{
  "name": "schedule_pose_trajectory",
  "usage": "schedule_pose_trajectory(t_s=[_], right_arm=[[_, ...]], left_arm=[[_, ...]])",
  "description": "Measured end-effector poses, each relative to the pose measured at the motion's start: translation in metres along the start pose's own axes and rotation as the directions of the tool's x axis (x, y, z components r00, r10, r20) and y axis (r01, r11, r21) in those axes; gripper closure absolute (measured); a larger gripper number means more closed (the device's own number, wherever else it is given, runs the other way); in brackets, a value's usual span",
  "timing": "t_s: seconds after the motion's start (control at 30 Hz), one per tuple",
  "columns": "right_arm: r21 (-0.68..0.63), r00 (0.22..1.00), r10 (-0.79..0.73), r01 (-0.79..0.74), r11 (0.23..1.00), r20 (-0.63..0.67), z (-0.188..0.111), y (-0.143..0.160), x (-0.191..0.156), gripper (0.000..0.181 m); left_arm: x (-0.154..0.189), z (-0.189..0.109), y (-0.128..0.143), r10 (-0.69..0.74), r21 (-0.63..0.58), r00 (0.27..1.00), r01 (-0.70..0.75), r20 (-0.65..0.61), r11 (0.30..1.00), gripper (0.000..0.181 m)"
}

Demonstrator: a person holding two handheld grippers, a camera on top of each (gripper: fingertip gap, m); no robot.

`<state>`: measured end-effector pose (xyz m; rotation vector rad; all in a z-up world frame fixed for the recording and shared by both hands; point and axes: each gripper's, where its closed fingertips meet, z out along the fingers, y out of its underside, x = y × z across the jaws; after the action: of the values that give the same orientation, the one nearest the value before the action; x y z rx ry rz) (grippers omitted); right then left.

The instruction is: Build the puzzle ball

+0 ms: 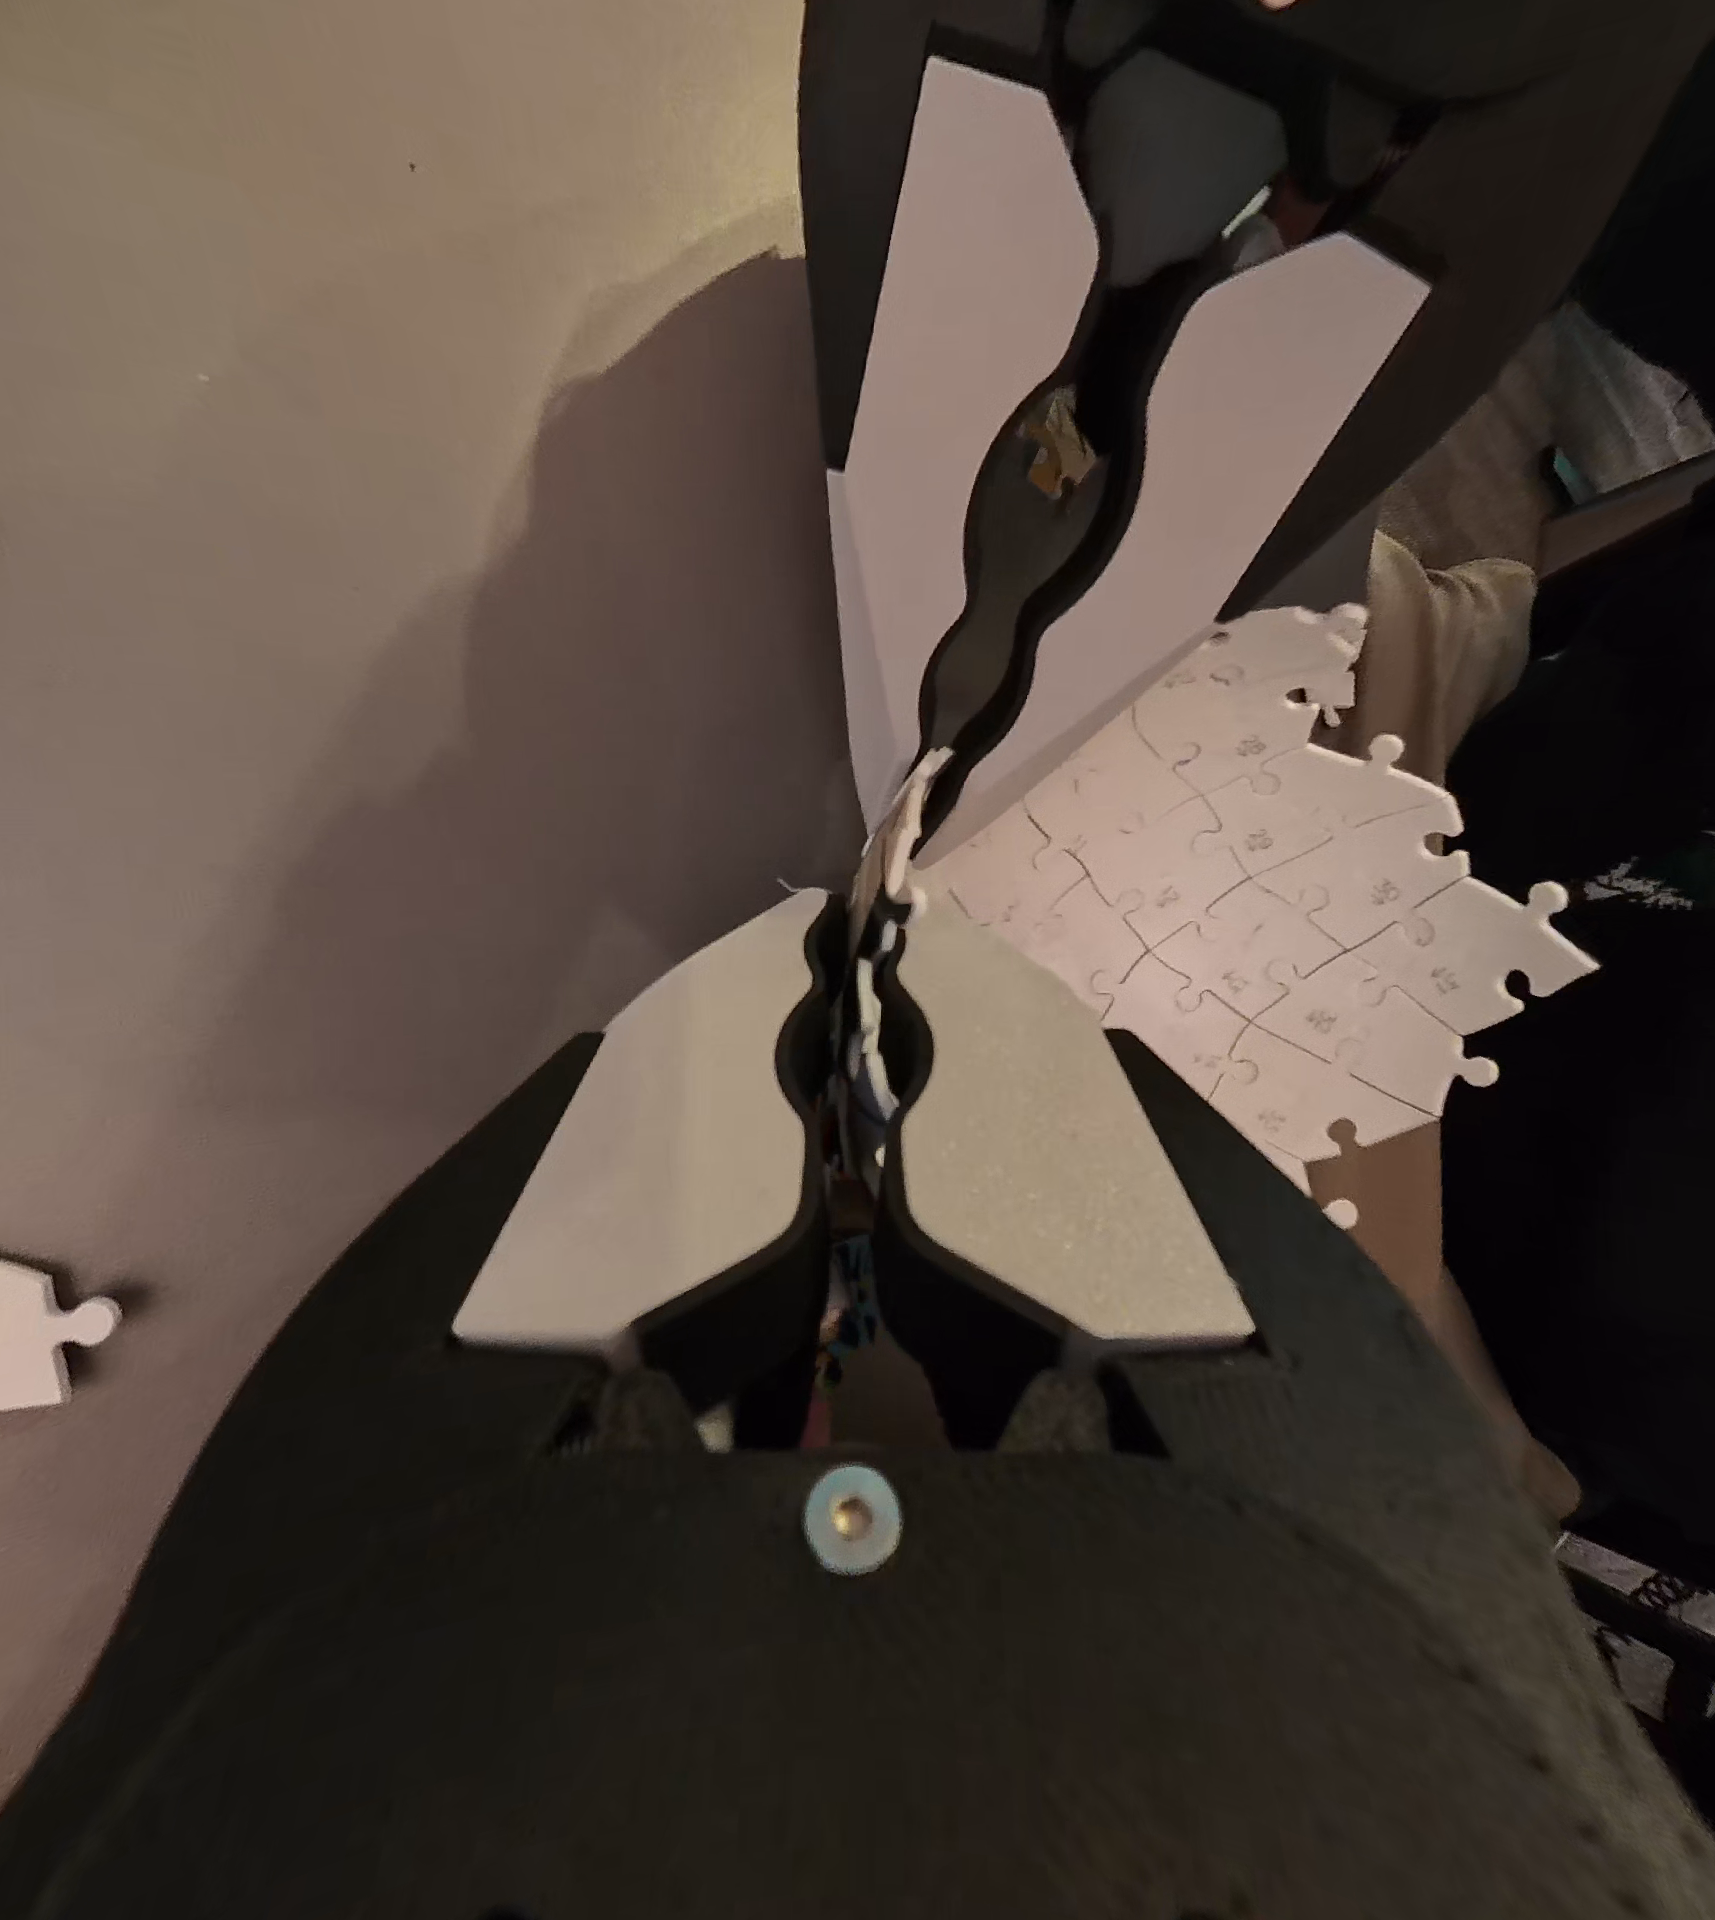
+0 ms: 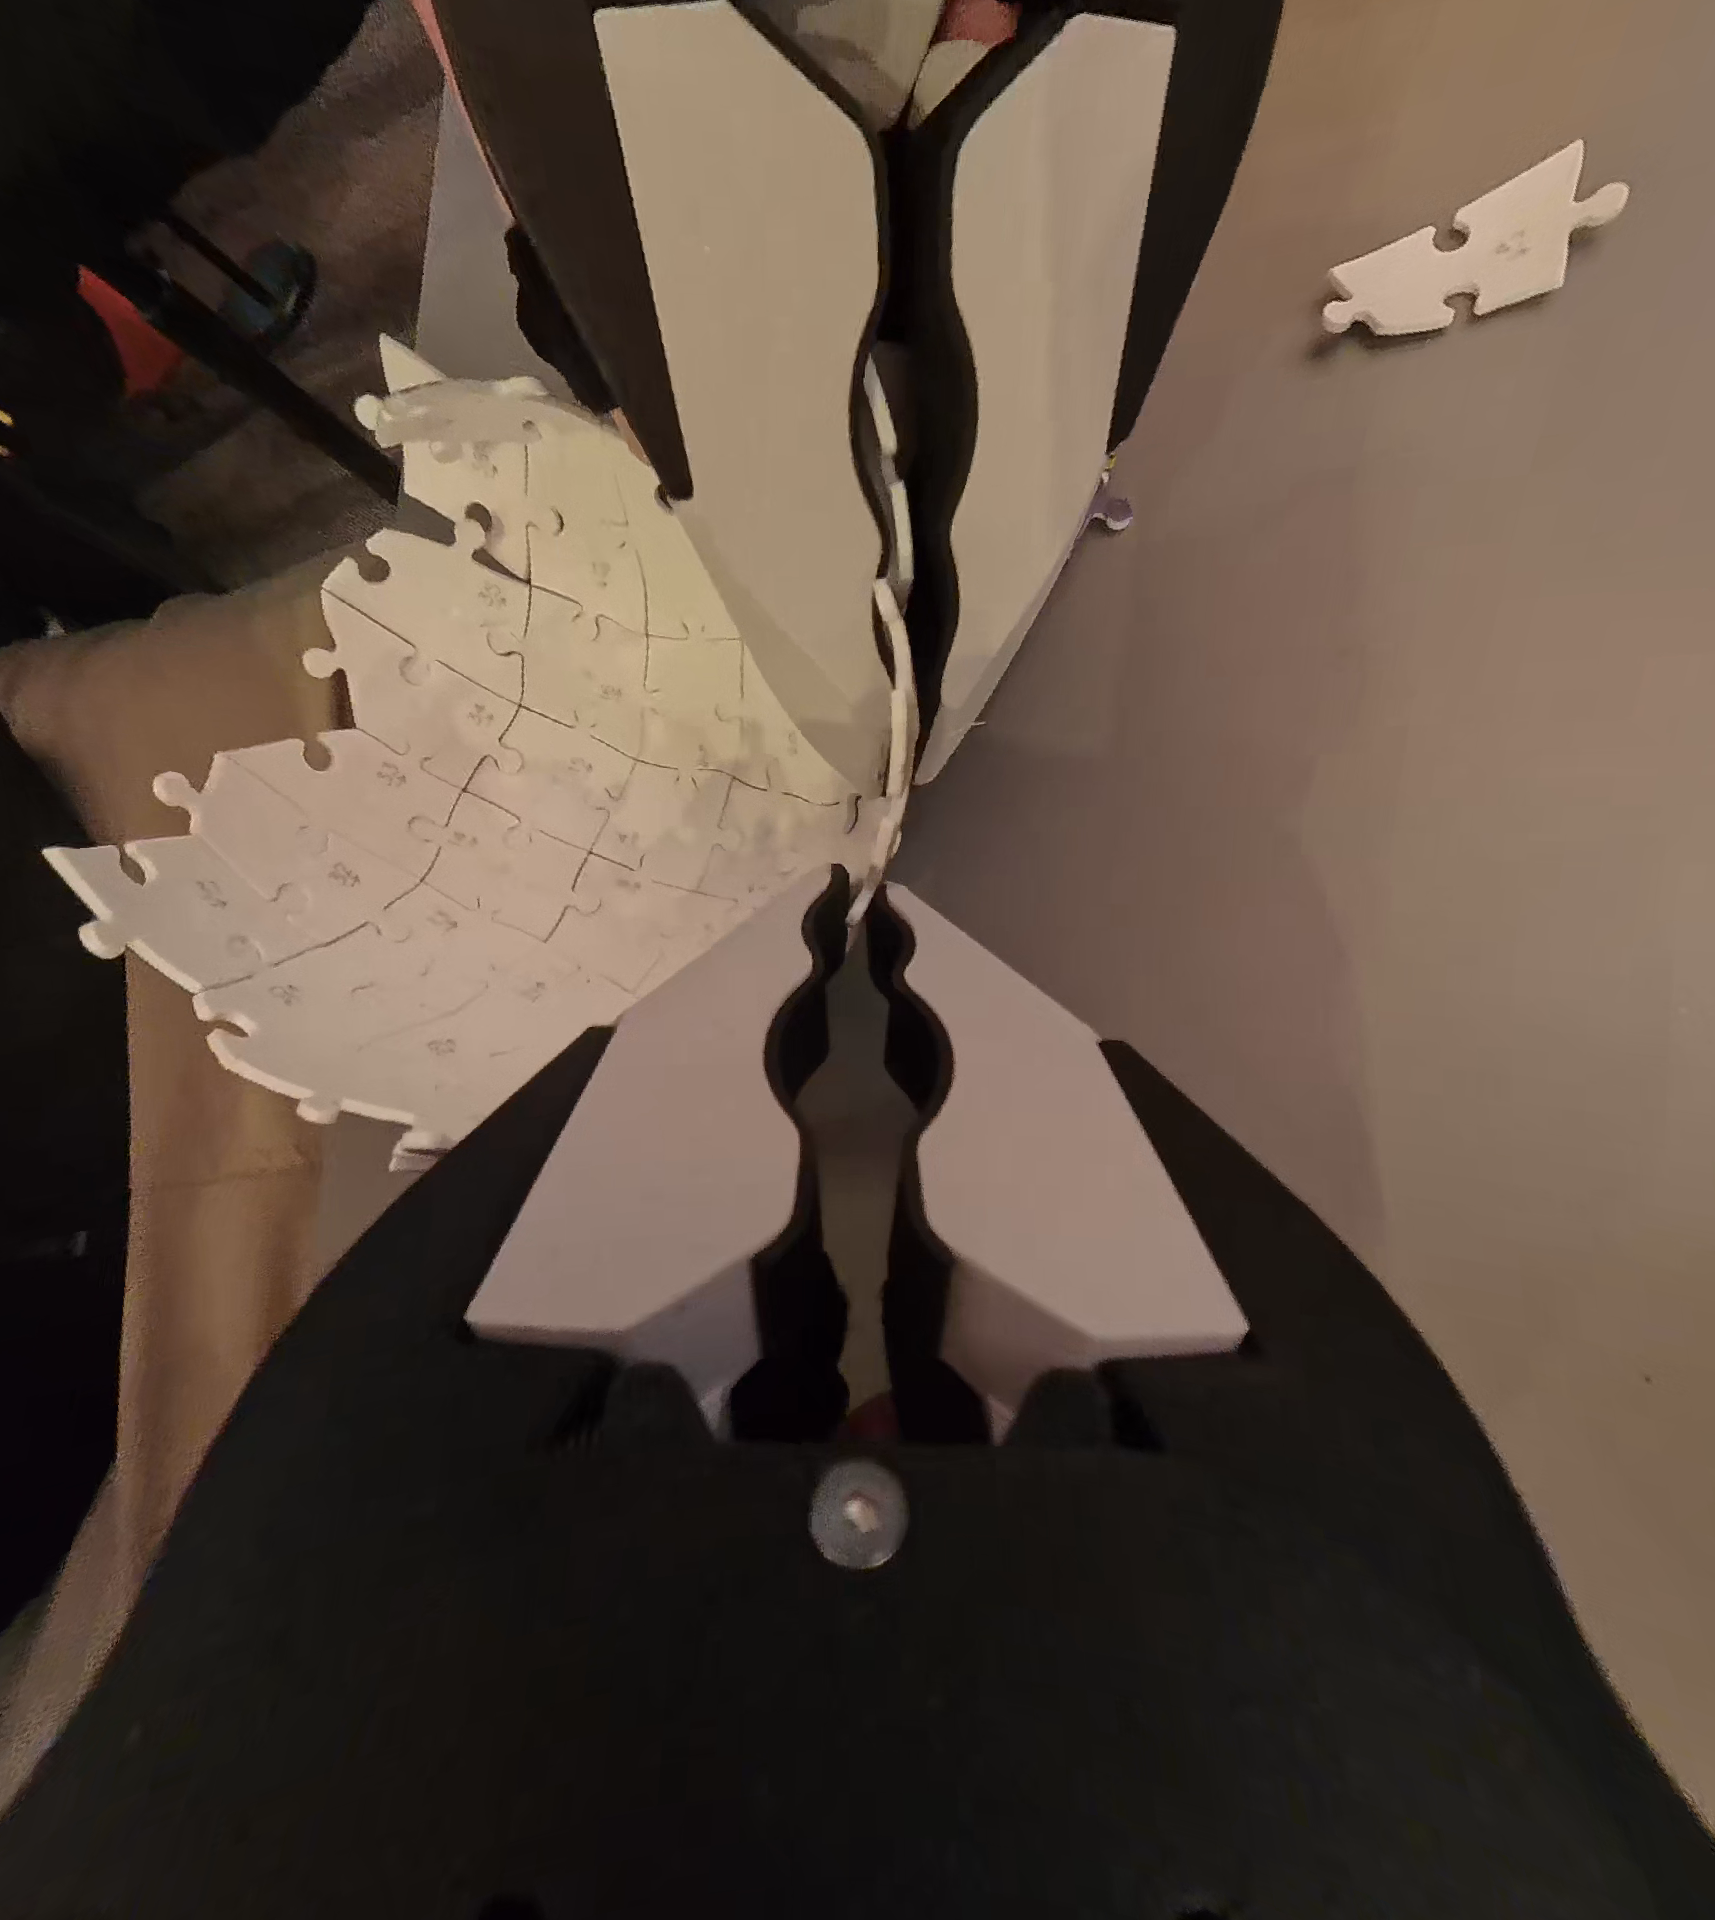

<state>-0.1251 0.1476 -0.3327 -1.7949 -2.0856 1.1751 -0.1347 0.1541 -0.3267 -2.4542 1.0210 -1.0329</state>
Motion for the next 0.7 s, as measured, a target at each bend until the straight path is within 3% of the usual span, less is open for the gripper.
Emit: schedule_pose_trajectory(t_s=[0.43,0.7], right_arm=[[-0.02,0.995,-0.09,0.089,0.996,-0.048,-0.0008,-0.0032,-0.0008,0.18],[0.029,1.0,-0.028,0.028,0.999,-0.013,-0.0006,-0.0056,-0.0006,0.181]], left_arm=[[-0.0007,-0.0018,0.0007,-0.059,-0.009,0.998,0.059,-0.018,0.998,0.177],[-0.0003,-0.0061,0.001,-0.074,0.011,0.997,0.074,-0.027,0.997,0.178]])
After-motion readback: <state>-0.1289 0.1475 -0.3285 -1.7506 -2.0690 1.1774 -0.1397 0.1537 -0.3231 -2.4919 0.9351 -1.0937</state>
